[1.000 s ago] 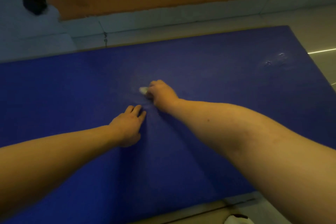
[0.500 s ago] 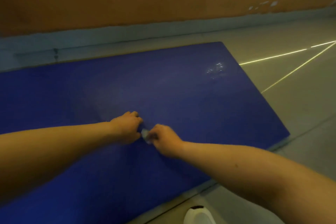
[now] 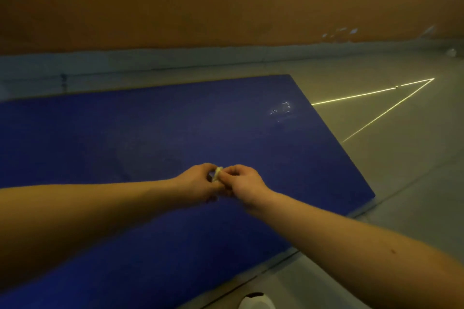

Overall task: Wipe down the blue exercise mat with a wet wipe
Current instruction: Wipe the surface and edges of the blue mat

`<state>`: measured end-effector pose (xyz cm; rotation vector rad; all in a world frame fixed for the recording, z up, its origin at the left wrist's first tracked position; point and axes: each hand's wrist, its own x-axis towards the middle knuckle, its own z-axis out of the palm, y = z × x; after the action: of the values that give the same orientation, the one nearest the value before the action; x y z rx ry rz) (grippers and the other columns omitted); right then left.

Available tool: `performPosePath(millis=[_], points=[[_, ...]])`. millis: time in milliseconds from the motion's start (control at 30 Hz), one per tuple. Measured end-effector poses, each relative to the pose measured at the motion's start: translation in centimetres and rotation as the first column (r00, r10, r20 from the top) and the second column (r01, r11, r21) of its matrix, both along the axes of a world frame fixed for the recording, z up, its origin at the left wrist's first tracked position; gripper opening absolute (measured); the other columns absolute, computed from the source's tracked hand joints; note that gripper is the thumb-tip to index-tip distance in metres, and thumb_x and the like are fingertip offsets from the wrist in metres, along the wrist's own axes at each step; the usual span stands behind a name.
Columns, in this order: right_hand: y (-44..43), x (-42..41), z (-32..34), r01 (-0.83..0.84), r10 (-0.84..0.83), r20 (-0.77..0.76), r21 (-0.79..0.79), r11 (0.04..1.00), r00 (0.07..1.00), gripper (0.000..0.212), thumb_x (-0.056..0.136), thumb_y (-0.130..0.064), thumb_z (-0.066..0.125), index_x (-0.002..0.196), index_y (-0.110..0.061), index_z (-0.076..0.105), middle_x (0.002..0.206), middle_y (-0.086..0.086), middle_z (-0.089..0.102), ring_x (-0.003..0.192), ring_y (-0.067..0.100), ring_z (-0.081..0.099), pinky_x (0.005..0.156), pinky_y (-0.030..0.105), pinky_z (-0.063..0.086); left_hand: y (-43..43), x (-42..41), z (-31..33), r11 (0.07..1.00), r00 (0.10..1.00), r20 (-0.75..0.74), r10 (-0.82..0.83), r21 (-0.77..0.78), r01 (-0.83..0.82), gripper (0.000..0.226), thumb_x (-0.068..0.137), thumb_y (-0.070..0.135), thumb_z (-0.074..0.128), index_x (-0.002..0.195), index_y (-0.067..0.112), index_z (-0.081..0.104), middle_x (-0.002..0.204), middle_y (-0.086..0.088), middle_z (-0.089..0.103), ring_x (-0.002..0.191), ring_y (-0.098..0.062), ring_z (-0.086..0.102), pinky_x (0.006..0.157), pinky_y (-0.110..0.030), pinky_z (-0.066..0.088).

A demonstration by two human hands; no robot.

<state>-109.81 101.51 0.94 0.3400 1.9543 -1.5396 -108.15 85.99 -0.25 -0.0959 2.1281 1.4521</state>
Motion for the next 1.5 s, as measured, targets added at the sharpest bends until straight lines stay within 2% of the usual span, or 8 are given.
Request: performPosePath(millis=[100,333,567,667,833,1200,1400,1500], points=[[-1.3,1.8,-1.6,0.062,-0.041,0.111,-0.187,0.98,0.993,0.016,0.104,-0.016,0.056,0.106,-0.001,0.061,0.107,0.02,0.072,0.095,0.031,0.072,0.084,0.041,0.061,-2.1,1.2,-0.4,0.998,1.0,0.028,0.004,-0.067,-0.002,0.037,0.086,0.036,0.075,0.113,0.015,0.063,0.078,-0.004,0.075,0.066,-0.013,0.071,0.062,-0.034,0.057],[-3.2,4.9,-3.1,0.076,-0.01,0.21,-0.31,0.948,0.978,0.012,0.105,-0.015,0.052,0.105,-0.005,0.058,0.099,0.012,0.075,0.089,0.024,0.074,0.075,0.031,0.057,-5.2,4.3,-0.8,0.955,0.997,0.009,-0.079,-0.284,0.079,0.035,0.09,0.052,0.067,0.109,0.024,0.064,0.074,0.0,0.074,0.06,-0.007,0.068,0.058,-0.031,0.055],[-5.0,5.5,-3.7,0.121,-0.033,0.255,-0.337,0.934,0.966,0.01,0.104,-0.016,0.054,0.099,-0.009,0.059,0.097,0.008,0.074,0.095,0.024,0.071,0.08,0.037,0.058,-7.4,4.9,0.6,0.923,0.999,-0.002,-0.052,-0.382,0.048,0.019,0.092,0.02,0.057,0.081,0.018,0.073,0.066,-0.003,0.072,0.057,-0.015,0.063,0.06,-0.033,0.054],[-5.6,5.5,-3.7,0.18,-0.059,0.311,-0.373,0.91,0.948,0.005,0.103,-0.012,0.054,0.104,-0.01,0.059,0.108,0.013,0.07,0.1,0.028,0.067,0.082,0.041,0.058,-8.0,5.0,0.9,0.94,0.999,0.028,0.034,-0.341,-0.022,0.021,0.091,0.014,0.055,0.082,0.01,0.073,0.064,-0.004,0.07,0.054,-0.013,0.058,0.054,-0.026,0.047],[-5.8,5.3,-3.7,0.176,-0.043,0.313,-0.412,0.894,0.949,0.042,0.091,0.01,0.057,0.127,-0.013,0.057,0.118,0.014,0.07,0.102,0.028,0.069,0.079,0.038,0.059,-8.7,5.0,1.1,0.951,0.988,0.054,0.144,-0.283,-0.123,0.02,0.093,0.013,0.056,0.087,0.005,0.073,0.07,-0.011,0.07,0.06,-0.016,0.06,0.058,-0.028,0.048],[-5.2,5.7,-4.2,0.016,0.036,0.228,-0.223,0.975,0.973,0.024,0.086,0.0,0.056,0.105,-0.007,0.07,0.09,0.01,0.065,0.08,0.02,0.055,0.066,0.029,0.046,-10.1,4.9,0.6,0.896,0.975,-0.02,0.222,-0.39,-0.212,0.021,0.095,0.02,0.055,0.085,0.011,0.071,0.082,-0.005,0.069,0.071,-0.015,0.06,0.06,-0.026,0.047],[-5.7,5.5,-3.8,0.032,0.008,0.19,-0.21,0.977,0.982,0.015,0.065,-0.01,0.057,0.08,-0.009,0.059,0.078,0.013,0.057,0.071,0.022,0.051,0.068,0.034,0.044,-9.1,4.7,0.5,0.919,0.938,0.069,0.341,-0.233,-0.317,0.023,0.097,0.02,0.049,0.08,0.008,0.058,0.082,-0.007,0.053,0.074,-0.018,0.048,0.067,-0.034,0.044],[-5.7,5.7,-3.8,0.036,0.017,0.194,-0.267,0.963,0.981,0.023,0.062,-0.011,0.057,0.084,-0.009,0.058,0.088,0.017,0.059,0.083,0.029,0.053,0.069,0.034,0.042,-9.0,4.6,0.4,0.935,0.929,0.113,0.353,-0.083,-0.346,0.027,0.092,0.037,0.063,0.093,0.011,0.065,0.096,-0.009,0.067,0.088,-0.028,0.066,0.085,-0.046,0.058]])
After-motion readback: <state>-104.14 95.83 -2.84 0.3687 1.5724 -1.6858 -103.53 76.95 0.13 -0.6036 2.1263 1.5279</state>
